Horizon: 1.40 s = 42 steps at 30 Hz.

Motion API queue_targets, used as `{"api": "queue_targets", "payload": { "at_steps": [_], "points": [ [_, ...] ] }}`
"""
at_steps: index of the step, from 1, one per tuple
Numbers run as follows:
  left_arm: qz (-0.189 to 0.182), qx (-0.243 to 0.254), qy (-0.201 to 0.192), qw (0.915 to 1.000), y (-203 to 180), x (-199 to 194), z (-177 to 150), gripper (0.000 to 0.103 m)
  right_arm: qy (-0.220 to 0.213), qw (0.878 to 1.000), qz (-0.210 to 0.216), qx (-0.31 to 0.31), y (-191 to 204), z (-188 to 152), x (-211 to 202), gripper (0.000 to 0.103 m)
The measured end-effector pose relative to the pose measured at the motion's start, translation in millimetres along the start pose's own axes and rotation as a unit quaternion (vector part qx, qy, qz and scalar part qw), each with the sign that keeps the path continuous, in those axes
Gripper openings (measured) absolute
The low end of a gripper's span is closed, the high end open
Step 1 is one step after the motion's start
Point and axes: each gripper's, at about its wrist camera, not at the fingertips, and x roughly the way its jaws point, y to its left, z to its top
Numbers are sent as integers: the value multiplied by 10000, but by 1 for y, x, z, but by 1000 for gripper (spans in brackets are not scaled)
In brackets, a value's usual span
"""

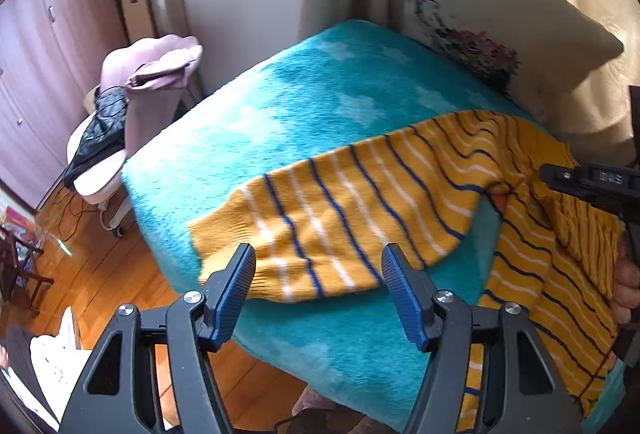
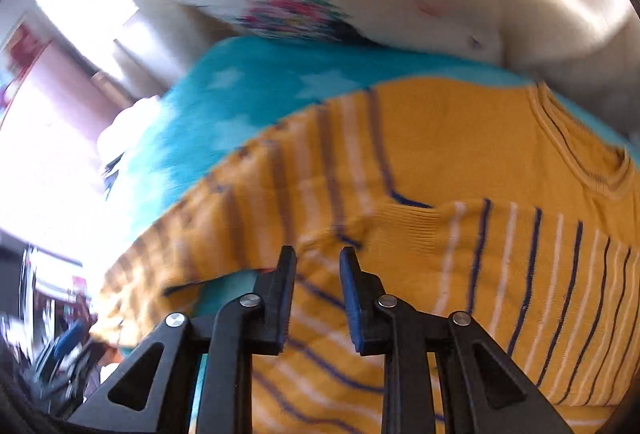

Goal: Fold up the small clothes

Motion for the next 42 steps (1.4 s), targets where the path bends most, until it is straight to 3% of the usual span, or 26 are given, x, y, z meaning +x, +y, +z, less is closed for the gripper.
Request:
{"api": "queue_targets", "payload": {
  "at_steps": [2, 4, 6, 8, 13, 17, 18, 20, 21, 22, 27, 29, 32, 37, 42],
  "points": [
    [228, -312, -16, 9993, 31, 0, 0, 65, -1, 9994, 289, -174, 27, -5, -6, 40],
    [527, -582, -54, 9969, 60, -3, 0, 65, 110, 9963, 663, -528, 57, -17, -10, 46],
    [838, -884, -137, 9925, 92, -12, -1, 65, 286, 9881, 1028, -1106, 103, -34, -1, 48],
    [1093, -1139, -234, 9872, 121, -24, -3, 65, 379, 9772, 1298, -1638, 146, -48, 11, 59],
    [1591, -1622, -379, 9731, 173, -55, -21, 65, 527, 9457, 1380, -2894, 243, -93, 43, 61],
    [1713, -1866, -325, 9668, 192, -60, -35, 65, 464, 9182, 828, -3845, 284, -129, 76, 64],
    [1718, -1898, -303, 9662, 193, -60, -37, 65, 391, 9133, 554, -4016, 289, -134, 85, 63],
    [1682, -1949, -283, 9659, 194, -58, -40, 65, 157, 9070, 70, -4208, 291, -134, 95, 34],
    [1660, -1962, -279, 9660, 193, -56, -39, 65, 190, 9112, 123, -4114, 292, -129, 95, 25],
    [1635, -1956, -276, 9666, 190, -54, -38, 65, 242, 9175, 103, -3970, 292, -120, 95, 9],
    [1343, -1748, -387, 9746, 174, -47, -18, 65, 33, 9607, 525, -2724, 273, -41, 58, 8],
    [1135, -1579, -438, 9799, 161, -43, -5, 65, -169, 9770, 785, -1975, 244, -7, 26, 8],
    [753, -1214, -520, 9884, 129, -35, 18, 65, -626, 9893, 818, -1038, 190, 34, -15, 8],
    [4, -596, -571, 9966, 62, -18, 49, 65, -1427, 9883, 114, 532, 55, 57, -87, 8],
    [-864, 24, -362, 9956, -13, -1, 65, 66, -1482, 9647, -991, 1936, -90, 18, -120, 8]
  ]
}}
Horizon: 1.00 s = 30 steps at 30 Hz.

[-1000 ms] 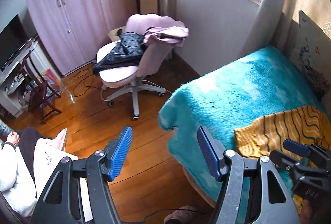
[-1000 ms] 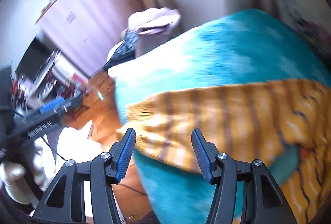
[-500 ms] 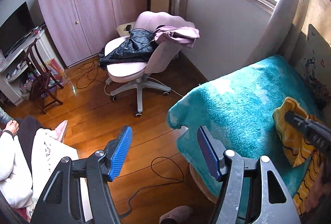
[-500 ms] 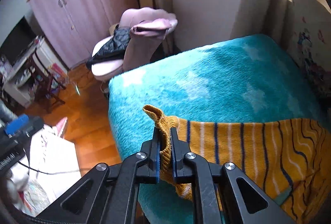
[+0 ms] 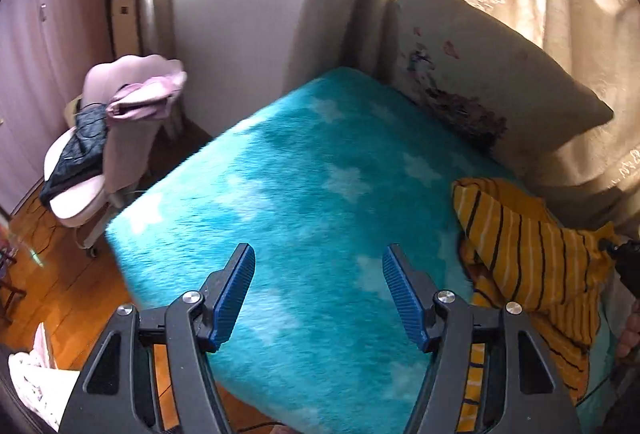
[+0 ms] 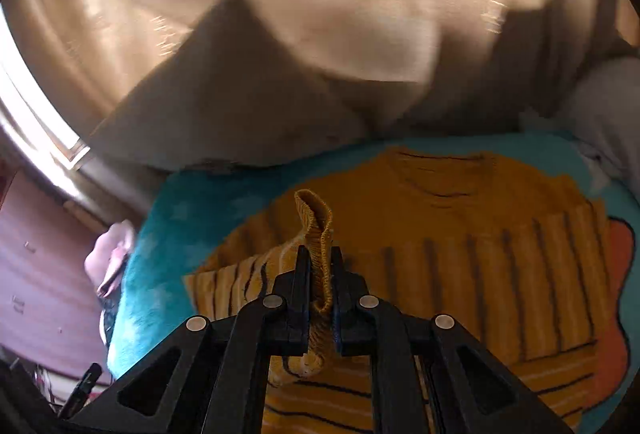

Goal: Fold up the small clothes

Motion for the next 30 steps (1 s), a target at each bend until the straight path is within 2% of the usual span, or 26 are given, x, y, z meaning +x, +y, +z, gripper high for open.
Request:
{"api": "queue_targets", "payload": {
  "at_steps": [2, 4, 8, 12, 16, 18, 19, 20, 21, 22, 27, 30],
  "points": [
    [-301, 193, 142, 9993, -28, 13, 3, 66, 33, 9984, -408, 395, -52, -2, 2, 8],
    [-515, 368, 285, 9976, -53, 26, 5, 66, 75, 9952, -633, 740, -90, -7, 3, 8],
    [-793, 650, 520, 9934, -93, 46, 6, 66, -16, 9902, -765, 1164, -136, -8, -4, 8],
    [-953, 1010, 710, 9878, -129, 79, 8, 69, -12, 9896, -986, 1045, -156, -3, 5, 8],
    [-1323, 1082, 1076, 9794, -156, 121, 12, 69, 355, 9897, -1021, 939, -166, -3, 34, 10],
    [-1403, 1093, 1279, 9757, -166, 142, 14, 69, 329, 9894, -966, 1034, -176, -6, 33, 20],
    [-1430, 1121, 1400, 9733, -171, 151, 12, 66, 305, 9894, -935, 1069, -179, -7, 32, 31],
    [-1459, 1150, 1542, 9704, -174, 159, 10, 38, 266, 9894, -932, 1082, -182, -9, 29, 37],
    [-1510, 1142, 1689, 9673, -176, 164, 8, 19, 232, 9894, -936, 1087, -185, -11, 26, 37],
    [-1529, 1070, 1744, 9668, -176, 166, 7, 19, 201, 9894, -933, 1098, -188, -11, 22, 37],
    [-1407, 1192, 1462, 9719, -175, 138, 4, 10, 0, 9868, -904, 1344, -206, -10, -2, 39],
    [-1183, 1408, 1381, 9732, -176, 131, 0, 8, -22, 9890, -765, 1267, -204, -13, -4, 54]
  ]
}}
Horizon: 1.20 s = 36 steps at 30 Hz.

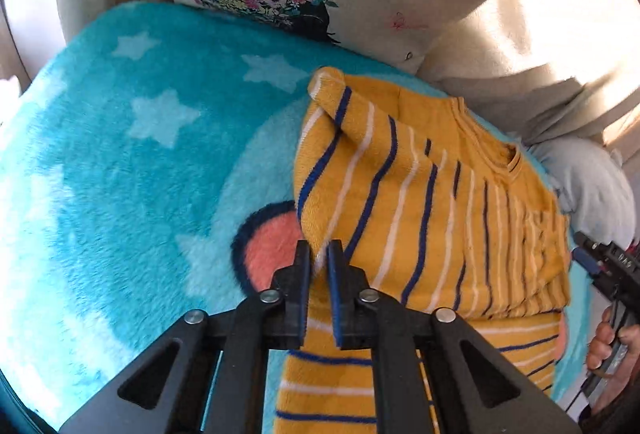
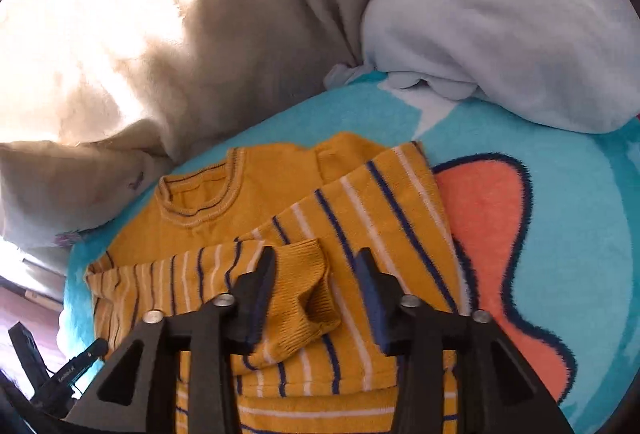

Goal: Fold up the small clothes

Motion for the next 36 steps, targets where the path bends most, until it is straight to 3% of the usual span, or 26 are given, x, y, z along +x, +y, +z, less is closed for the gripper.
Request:
{"api": "queue_targets", "payload": {
  "at_steps": [1, 4, 6, 7, 8, 10, 11, 12, 15, 19, 21, 23, 25, 26, 31, 32, 33, 34, 35, 36],
  "points": [
    [68, 60, 7, 10000, -3, 3, 1, 8, 38, 9999, -14, -142, 4, -3, 4, 58],
    [195, 91, 26, 9998, -7, 5, 2, 8, 301, 9980, -217, -516, 20, -11, 30, 58],
    [147, -27, -9, 9999, -6, 1, 5, 10, 489, 9959, -328, -680, 26, -15, 44, 12],
    [118, -91, -72, 9999, -3, -7, 5, 11, 517, 9947, -492, -740, 28, -15, 45, 5],
    [64, -147, -166, 9997, 0, -15, 5, 16, 435, 9961, -405, -654, 27, -12, 40, 4],
    [-40, -240, -377, 9990, 5, -29, 8, 36, 278, 9981, -250, -489, 21, -6, 28, 4],
    [-50, -314, -502, 9982, 9, -36, 9, 52, 147, 9984, -272, -466, 16, -2, 19, 4],
    [-60, -375, -596, 9975, 11, -40, 9, 59, 59, 9984, -330, -450, 13, 1, 14, 4],
    [-122, -467, -544, 9973, 14, -35, 14, 61, -113, 9968, -714, -348, -4, 11, 9, 4],
    [-94, -356, -352, 9987, 3, -13, 24, 61, 274, 9966, -702, -327, -14, 7, 27, 5],
    [22, -257, -218, 9994, -3, 2, 30, 61, 212, 9957, -785, -445, -15, 4, 28, 12],
    [152, -150, -31, 9998, -9, 20, 33, 61, 130, 9968, -735, -281, -19, 3, 20, 37],
    [180, -7, 192, 9997, -11, 33, 33, 27, -27, 9975, -692, -106, -27, 2, 9, 48],
    [46, -3, 326, 9995, -11, 37, 32, 11, -110, 9973, -720, -55, -32, 1, 2, 48],
    [106, 84, 46, 9999, -12, 8, 22, 11, -14, 9970, -776, -34, -51, -13, -19, 51],
    [108, 133, 11, 9999, -11, 0, 16, 18, 131, 9974, -712, -7, -59, -25, -25, 51],
    [92, 130, 23, 9999, -9, -7, 8, 35, 269, 9977, -630, -3, -63, -34, -30, 51],
    [46, 67, 44, 10000, -5, -16, -2, 43, 468, 9976, -517, -22, -67, -48, -34, 51],
    [-41, -7, 27, 10000, 0, -24, -15, 51, 578, 9973, -457, -46, -71, -56, -40, 51],
    [-77, -40, 38, 10000, 3, -30, -25, 51, 694, 9968, -391, -87, -75, -69, -46, 51]
  ]
}}
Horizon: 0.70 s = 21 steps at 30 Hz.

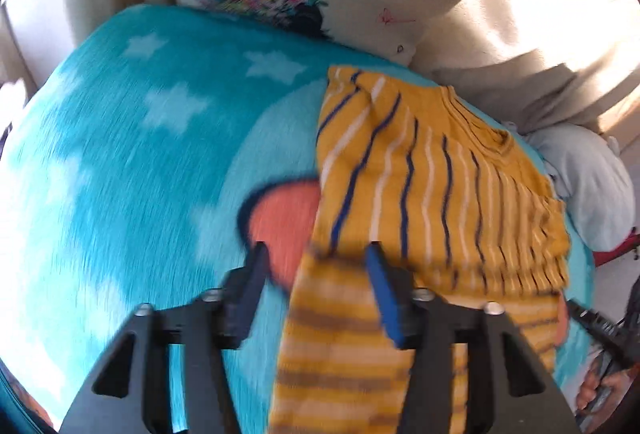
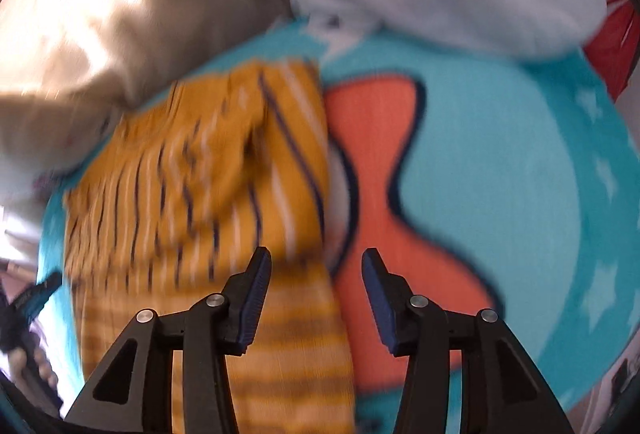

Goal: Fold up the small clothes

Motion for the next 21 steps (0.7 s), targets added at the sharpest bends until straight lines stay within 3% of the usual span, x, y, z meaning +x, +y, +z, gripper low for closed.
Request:
{"api": "queue_targets", "payload": {
  "at_steps": [7, 9, 21],
  "points": [
    [-67, -608, 414, 9973, 23, -24, -83, 51, 825, 9950, 103, -561, 2, -80, -3, 51],
    [-45, -771, 454, 9960, 26, -27, -105, 52, 864, 9934, 169, -738, 3, -93, -5, 51],
    [-217, -852, 235, 9958, 12, -54, -182, 66, 1415, 9705, 1180, -1557, 16, -160, -25, 53]
  ]
}}
